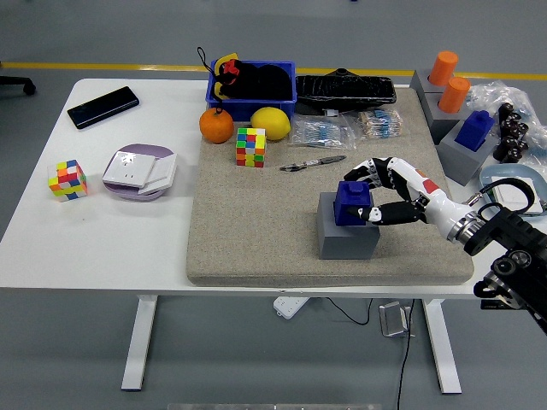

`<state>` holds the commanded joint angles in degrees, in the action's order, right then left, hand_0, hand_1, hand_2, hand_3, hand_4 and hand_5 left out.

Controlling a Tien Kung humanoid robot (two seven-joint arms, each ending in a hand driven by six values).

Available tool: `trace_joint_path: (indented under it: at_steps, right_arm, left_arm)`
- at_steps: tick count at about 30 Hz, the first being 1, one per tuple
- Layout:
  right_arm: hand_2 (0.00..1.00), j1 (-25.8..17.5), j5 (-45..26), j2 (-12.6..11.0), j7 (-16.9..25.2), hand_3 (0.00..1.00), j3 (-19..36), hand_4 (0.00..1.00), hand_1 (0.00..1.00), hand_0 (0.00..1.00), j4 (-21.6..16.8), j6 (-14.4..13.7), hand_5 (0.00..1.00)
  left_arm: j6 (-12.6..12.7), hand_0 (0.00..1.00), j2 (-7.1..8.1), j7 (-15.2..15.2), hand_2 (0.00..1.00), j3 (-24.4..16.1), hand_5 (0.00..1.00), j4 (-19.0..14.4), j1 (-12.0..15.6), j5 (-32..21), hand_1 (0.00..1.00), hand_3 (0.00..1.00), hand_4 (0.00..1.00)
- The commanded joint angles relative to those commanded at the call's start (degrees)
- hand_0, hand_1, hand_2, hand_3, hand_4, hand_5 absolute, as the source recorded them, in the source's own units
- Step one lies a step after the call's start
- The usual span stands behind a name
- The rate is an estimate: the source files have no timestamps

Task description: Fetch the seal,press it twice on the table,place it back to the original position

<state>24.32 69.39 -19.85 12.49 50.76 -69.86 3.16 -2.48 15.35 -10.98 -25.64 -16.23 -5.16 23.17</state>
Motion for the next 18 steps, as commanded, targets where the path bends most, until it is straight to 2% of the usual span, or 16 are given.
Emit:
trace_joint_path:
  at_steps: [3,4,18]
  right_arm:
    - [0.500,0.1,-0.1,0.0,0.3,0.572,-0.1,0.810,0.477,0.568,-0.1,-0.5,0.002]
    - [0.464,0.1,-0.2,0.0,0.4,0.553,-0.1,0.793,0.449,0.553,-0.2,-0.6,0.002]
    - [0.446,0.1,0.2,-0.7,0.2,0.529,0.5,0.777,0.429,0.540,-2.4,-1.3,0.002]
  left_arm:
    - [0.0,0.734,-0.01,0.0,0.687,0.1,0.307,0.0,0.0,-0.1,0.694,0.745,0.669]
    - [0.0,0.734,-0.01,0.0,0.687,0.1,0.307,0.0,0.0,-0.1,0.694,0.745,0.669]
    - [0.0,0.735,-0.02,0.0,0.688,0.0,0.307,0.0,0.0,0.0,0.695,0.745,0.670]
